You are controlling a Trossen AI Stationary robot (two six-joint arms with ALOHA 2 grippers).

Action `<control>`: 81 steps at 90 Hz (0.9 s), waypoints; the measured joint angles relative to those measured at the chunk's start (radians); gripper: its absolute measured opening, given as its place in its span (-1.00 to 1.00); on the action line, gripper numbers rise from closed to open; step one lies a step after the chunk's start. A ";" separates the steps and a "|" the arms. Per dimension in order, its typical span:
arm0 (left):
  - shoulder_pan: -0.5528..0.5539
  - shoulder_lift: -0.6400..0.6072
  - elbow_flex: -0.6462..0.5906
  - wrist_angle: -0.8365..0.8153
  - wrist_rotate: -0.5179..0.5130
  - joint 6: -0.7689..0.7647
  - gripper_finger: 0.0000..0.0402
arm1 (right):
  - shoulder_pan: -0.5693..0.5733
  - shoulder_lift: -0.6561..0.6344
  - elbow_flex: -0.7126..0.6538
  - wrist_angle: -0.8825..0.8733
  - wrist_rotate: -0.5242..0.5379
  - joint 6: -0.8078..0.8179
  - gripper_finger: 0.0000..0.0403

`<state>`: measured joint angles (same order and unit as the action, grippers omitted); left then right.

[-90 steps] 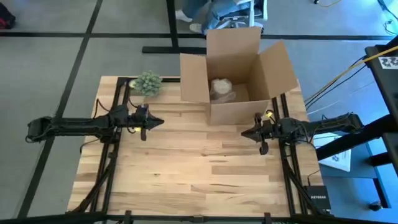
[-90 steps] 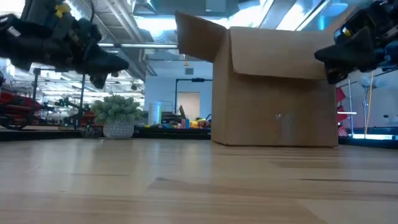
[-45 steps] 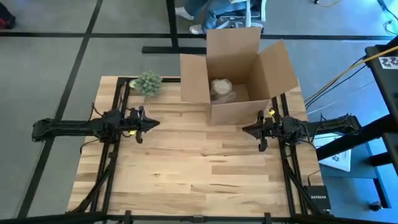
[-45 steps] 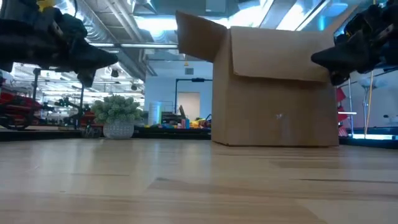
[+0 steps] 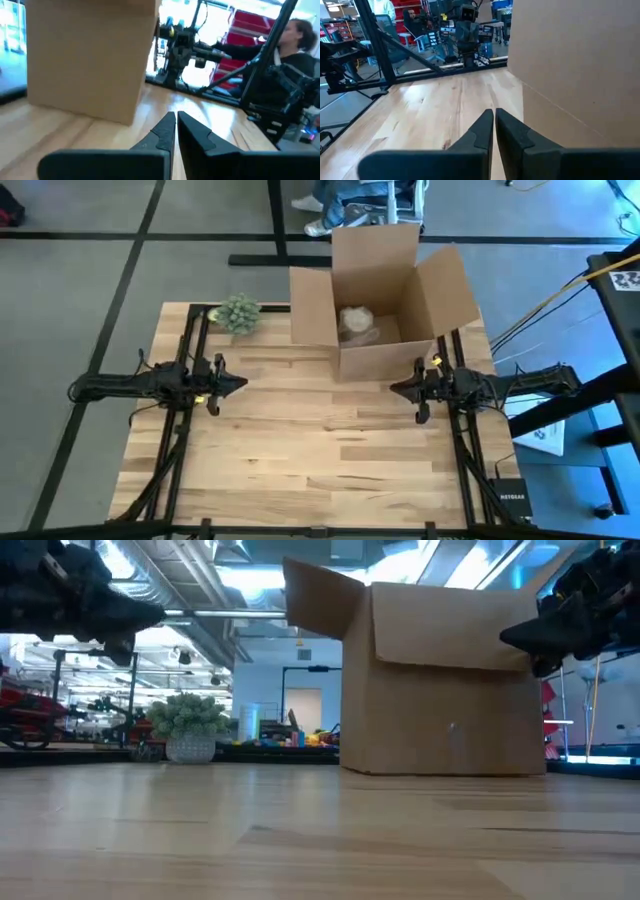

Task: Wrap mug
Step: Return to Home Position

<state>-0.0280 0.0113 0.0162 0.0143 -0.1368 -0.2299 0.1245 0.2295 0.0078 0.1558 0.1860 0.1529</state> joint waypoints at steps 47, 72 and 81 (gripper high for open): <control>0.023 -0.006 0.000 -0.001 -0.005 0.045 -1.00 | 0.000 0.001 0.000 -0.026 -0.019 0.002 -0.97; 0.023 -0.005 0.000 -0.001 -0.004 0.027 -1.00 | -0.001 -0.005 0.000 -0.026 -0.029 -0.030 -0.97; 0.023 -0.005 0.000 -0.001 -0.004 0.028 -1.00 | -0.001 -0.005 0.000 -0.027 -0.031 -0.067 -0.97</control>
<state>-0.0048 0.0059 0.0162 0.0132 -0.1410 -0.2024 0.1238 0.2241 0.0074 0.1291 0.1546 0.0861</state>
